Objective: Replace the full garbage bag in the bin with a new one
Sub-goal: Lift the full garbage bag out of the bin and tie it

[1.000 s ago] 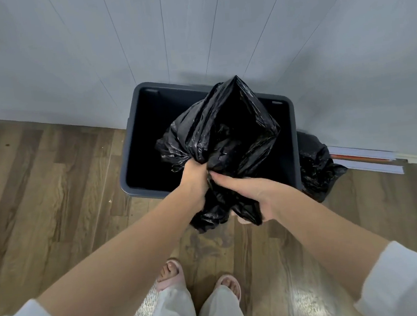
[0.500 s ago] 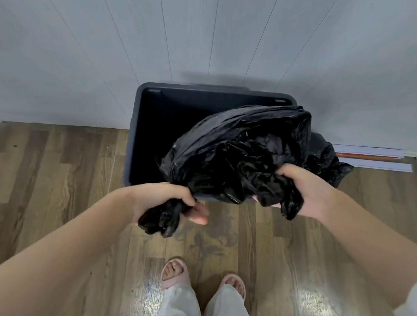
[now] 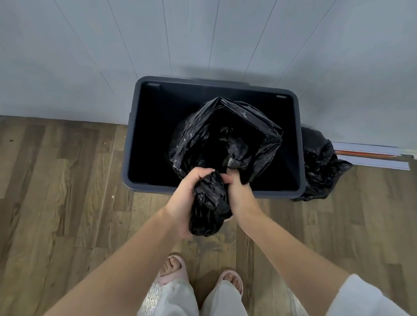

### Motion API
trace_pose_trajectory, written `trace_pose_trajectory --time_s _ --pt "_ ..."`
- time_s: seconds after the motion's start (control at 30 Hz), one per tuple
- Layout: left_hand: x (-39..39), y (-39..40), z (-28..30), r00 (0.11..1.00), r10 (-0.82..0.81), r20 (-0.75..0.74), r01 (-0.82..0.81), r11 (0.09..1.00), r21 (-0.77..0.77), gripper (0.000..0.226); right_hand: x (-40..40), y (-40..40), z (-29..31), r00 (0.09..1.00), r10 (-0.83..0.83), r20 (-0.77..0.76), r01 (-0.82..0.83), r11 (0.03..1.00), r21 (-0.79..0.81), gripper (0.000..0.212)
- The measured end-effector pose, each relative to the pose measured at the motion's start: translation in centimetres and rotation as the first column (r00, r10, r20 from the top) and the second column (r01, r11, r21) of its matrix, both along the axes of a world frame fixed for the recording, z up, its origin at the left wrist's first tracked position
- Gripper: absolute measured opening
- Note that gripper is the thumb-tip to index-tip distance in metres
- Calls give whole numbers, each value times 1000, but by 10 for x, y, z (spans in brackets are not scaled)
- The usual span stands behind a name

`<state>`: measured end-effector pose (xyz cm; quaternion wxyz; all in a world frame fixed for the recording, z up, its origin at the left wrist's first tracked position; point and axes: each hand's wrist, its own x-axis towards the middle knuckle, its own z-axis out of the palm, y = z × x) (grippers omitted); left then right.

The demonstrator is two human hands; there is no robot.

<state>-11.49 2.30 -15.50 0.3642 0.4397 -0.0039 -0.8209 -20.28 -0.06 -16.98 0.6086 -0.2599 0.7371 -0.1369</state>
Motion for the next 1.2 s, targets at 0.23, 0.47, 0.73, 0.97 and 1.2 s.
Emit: trace_pose_trajectory --time_s 0.23,0.47,0.73,0.97,1.2 --pt "17 3 -8 963 -245 110 244 969 21 48 -31 -9 29 878 381 288 -446 870 211 51" --pt "33 -2 -7 940 -315 129 323 946 -41 47 -48 -46 106 625 642 -445 -760 371 -533 14" --pt "60 1 -7 940 -320 115 331 940 -82 38 12 -88 49 -79 950 -301 -996 -85 -7 32" --pt "76 -1 -8 867 -498 -12 476 835 -277 33 26 -64 43 7 897 -442 -978 -86 -191 17" --pt "80 0 -3 786 -617 41 593 733 -333 36 35 -55 45 69 994 -81 -997 72 31 19"
